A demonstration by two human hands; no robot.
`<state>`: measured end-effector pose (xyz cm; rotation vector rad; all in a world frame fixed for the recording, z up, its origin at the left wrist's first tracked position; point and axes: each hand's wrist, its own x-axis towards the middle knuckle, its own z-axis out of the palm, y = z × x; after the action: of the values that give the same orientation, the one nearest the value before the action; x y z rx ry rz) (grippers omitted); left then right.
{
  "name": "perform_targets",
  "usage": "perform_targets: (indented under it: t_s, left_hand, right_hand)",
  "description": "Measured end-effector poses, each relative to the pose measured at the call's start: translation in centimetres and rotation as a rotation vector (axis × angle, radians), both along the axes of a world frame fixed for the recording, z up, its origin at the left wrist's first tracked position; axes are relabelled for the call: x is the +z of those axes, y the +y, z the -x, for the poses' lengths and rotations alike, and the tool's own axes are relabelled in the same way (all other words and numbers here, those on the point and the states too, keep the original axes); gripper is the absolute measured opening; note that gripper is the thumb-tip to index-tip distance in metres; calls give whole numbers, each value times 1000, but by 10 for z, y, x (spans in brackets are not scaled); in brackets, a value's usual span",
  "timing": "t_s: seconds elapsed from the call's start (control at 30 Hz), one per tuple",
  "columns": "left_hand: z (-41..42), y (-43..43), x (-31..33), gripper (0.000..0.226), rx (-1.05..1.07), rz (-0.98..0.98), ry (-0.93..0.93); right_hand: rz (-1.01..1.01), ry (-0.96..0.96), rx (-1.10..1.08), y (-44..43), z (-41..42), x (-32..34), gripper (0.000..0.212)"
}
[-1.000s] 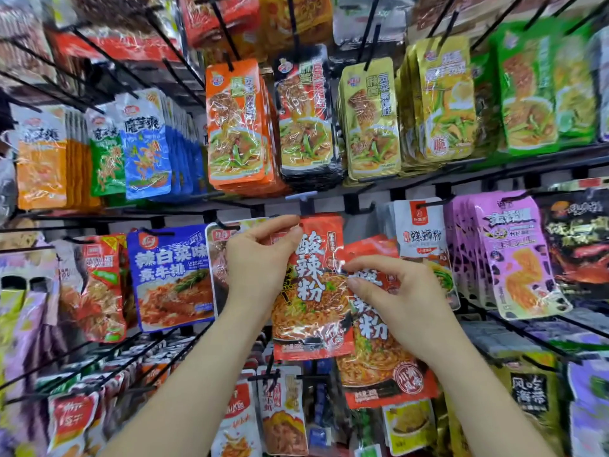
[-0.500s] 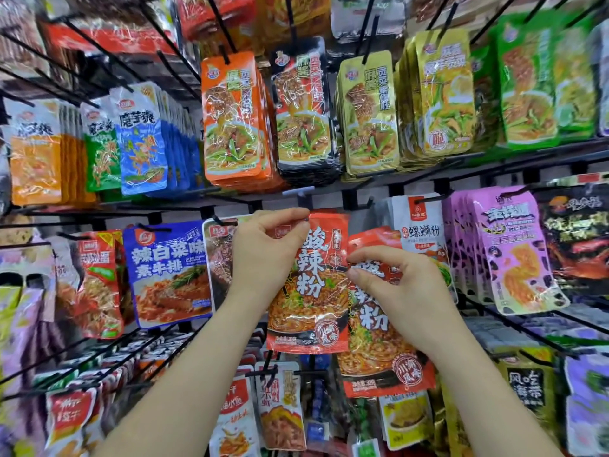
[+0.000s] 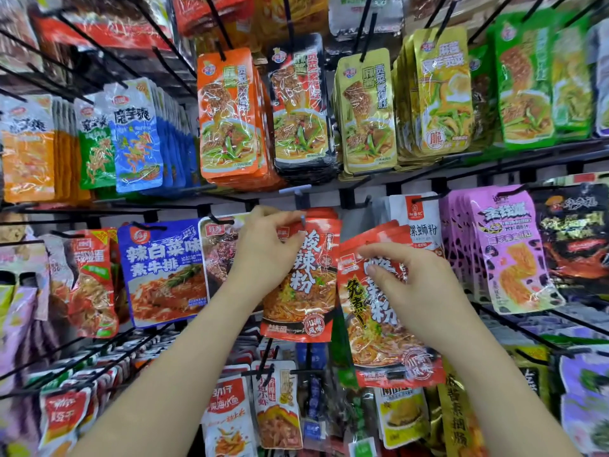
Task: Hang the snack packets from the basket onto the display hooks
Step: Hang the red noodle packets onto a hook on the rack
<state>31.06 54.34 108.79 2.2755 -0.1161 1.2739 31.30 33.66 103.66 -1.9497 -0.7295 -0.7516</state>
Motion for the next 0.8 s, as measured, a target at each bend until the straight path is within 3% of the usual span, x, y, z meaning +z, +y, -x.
perform_targets:
  t_s: [0.13, 0.27, 0.4, 0.53, 0.7, 0.8]
  left_hand:
    - [-4, 6, -5, 47, 171, -238, -27]
    - [-5, 5, -23, 23, 245, -475, -287]
    - [-14, 2, -41, 29, 428, -773, -136]
    - [-22, 4, -38, 41, 523, -887, -44]
    - [-33, 6, -30, 44, 486, -928, 20]
    - [-34, 8, -29, 46, 466, -913, 9]
  right_hand:
    - [-133, -75, -52, -4, -6, -9, 17]
    - [-263, -90, -17, -5, -6, -17, 18]
    - [-344, -67, 0, -1, -8, -19, 26]
    - [-320, -60, 8, 4, -11, -23, 24]
    - [-355, -46, 65, 7, -15, -22, 24]
    - [-407, 9, 82, 9, -18, -21, 35]
